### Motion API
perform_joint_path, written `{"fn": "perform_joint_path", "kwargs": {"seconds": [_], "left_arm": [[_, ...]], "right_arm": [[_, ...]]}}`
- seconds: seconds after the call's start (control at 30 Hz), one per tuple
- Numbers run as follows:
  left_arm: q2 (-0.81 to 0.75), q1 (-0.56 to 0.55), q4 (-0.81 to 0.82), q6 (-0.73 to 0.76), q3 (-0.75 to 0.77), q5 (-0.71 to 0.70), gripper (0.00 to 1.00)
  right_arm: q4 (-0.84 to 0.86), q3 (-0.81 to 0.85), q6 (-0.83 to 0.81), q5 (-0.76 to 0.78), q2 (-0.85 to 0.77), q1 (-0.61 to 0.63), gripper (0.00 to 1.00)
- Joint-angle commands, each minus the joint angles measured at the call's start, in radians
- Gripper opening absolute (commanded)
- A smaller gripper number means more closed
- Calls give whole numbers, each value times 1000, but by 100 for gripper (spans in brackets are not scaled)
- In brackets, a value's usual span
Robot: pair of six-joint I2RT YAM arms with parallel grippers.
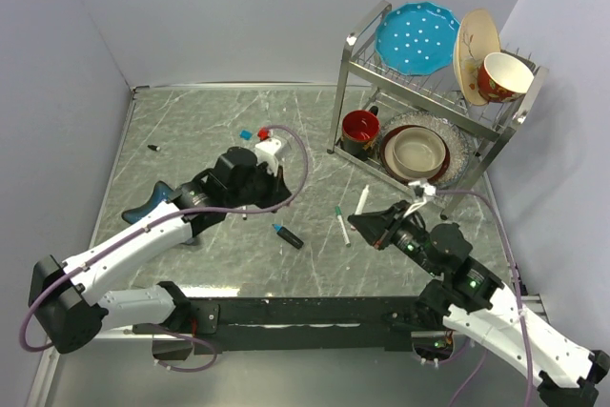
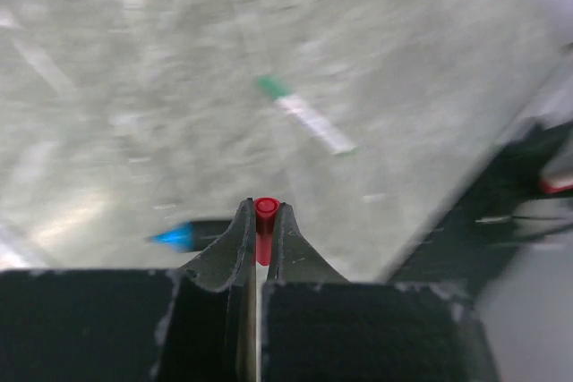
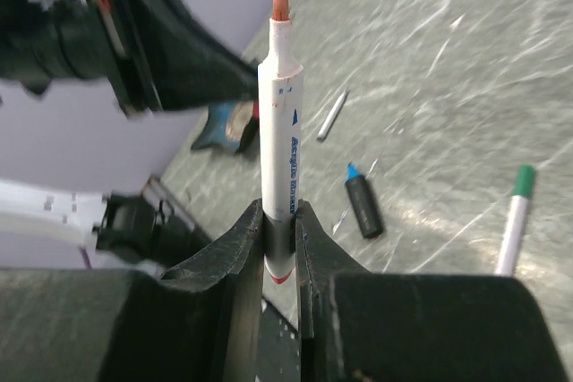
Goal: Insert the pens into the pen caps
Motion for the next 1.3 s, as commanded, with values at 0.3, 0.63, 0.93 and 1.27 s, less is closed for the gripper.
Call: {"fn": "perform_joint_path", "kwargs": {"seconds": [0.3,0.63,0.93,1.27], "left_arm": [[-100,13,403,-712,-78,165,1],[-267,16,523,-723,-174,32,1],[-329,16,516,-657,-188,79,1],[-303,16,505,-612,-179,140,1]], "right_arm": [[306,11,-39,-339,266,75,0],[341,83,-24,-265,381,197,0],[390,125,-18,-265,476,233,0],[363,172,-42,-236,490,246,0]]}}
